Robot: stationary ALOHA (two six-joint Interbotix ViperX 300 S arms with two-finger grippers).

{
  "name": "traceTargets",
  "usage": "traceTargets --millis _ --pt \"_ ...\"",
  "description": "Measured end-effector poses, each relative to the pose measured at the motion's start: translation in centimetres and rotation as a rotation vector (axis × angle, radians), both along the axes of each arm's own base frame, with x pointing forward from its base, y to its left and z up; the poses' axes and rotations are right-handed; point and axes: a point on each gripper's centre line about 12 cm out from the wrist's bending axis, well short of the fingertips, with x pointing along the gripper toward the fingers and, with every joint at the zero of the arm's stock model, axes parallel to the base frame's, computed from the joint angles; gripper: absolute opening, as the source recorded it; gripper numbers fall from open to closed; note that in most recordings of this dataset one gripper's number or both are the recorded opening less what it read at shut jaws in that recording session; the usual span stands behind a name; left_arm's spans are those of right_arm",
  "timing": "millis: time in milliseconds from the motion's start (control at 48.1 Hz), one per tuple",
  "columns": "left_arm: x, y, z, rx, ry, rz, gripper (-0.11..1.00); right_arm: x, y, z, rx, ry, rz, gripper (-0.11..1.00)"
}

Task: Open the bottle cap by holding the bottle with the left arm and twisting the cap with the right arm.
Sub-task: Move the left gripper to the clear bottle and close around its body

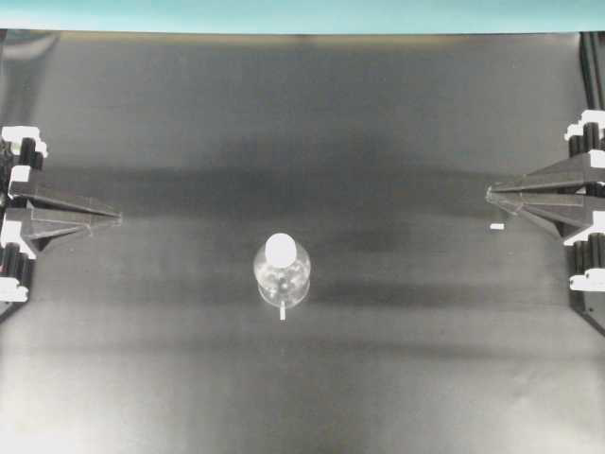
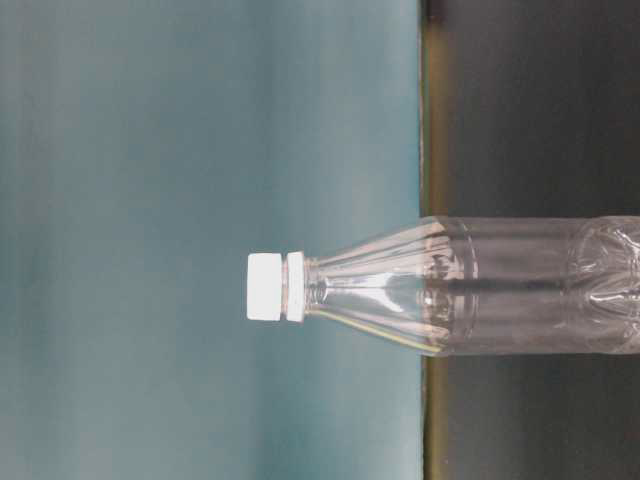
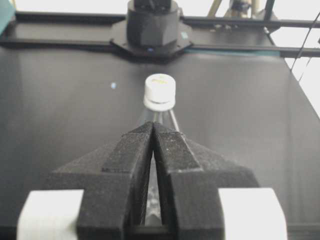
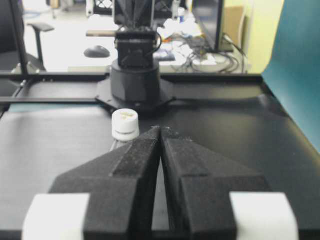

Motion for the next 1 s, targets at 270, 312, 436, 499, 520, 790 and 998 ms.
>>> traceTargets --millis 270,312,436,499,520,790,998 --pt "3.2 -0.4 2.1 0.04 0.036 -0.019 0.09 0.7 0.0 -1.6 0.044 0.2 -0.002 0.0" --pt "4.1 -0.5 2.0 0.04 0.052 -0.021 0.09 0.9 0.0 -2.0 0.047 0.249 -0.002 0.0" --pt "6.9 -0.6 2.3 0.04 0.07 -0.026 0.1 1.1 0.0 -2.5 0.049 0.327 -0.003 0.0" --pt "8.3 -0.6 2.2 0.041 0.075 -0.027 0.1 1.1 0.0 -2.7 0.048 0.342 -0.003 0.0" --pt "8.7 -0.7 2.1 0.039 0.078 -0.027 0.1 1.1 0.0 -2.7 0.05 0.341 -0.004 0.0" --pt "13.5 -0.5 2.4 0.024 0.055 -0.022 0.78 1.1 0.0 -2.8 0.049 0.35 -0.003 0.0" --pt "16.1 -0.8 -0.3 -0.02 0.088 -0.033 0.97 1.1 0.0 -2.7 0.051 0.349 -0.003 0.0"
